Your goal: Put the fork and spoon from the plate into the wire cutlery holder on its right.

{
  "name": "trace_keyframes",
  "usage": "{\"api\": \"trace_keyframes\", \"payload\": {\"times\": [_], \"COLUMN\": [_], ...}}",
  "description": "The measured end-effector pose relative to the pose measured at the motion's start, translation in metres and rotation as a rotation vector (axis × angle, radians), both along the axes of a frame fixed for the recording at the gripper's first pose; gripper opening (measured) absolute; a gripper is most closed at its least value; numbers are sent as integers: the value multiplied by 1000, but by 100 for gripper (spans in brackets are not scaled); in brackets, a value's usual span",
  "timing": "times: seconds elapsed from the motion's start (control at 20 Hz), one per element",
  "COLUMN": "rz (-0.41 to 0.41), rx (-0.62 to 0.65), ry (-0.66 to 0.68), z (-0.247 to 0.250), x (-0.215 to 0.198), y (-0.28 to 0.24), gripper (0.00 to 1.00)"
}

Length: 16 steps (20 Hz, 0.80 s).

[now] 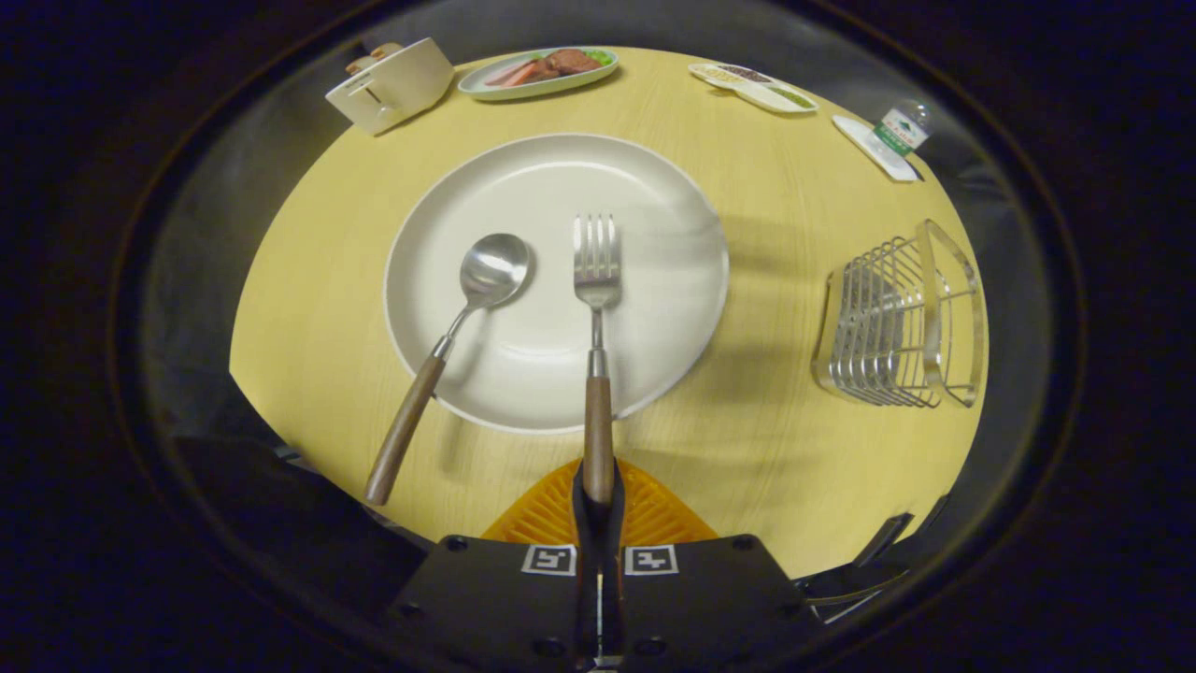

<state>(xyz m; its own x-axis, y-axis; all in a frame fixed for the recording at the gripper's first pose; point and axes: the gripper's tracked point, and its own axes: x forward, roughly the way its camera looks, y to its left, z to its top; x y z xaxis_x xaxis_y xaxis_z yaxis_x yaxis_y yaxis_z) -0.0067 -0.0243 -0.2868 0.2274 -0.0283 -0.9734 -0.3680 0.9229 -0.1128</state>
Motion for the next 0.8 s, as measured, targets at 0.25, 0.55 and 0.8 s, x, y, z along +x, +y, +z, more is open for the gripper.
{"api": "trace_keyframes", "payload": {"times": [0.25, 0.55, 0.8], "rz": [-15, -56, -117], "rx": [4, -56, -150], "ry": [-32, -76, -90], "z": [36, 99, 135], "x": [-5, -4, 5], "y": [-15, -65, -122], "gripper": [5, 5, 5]}}
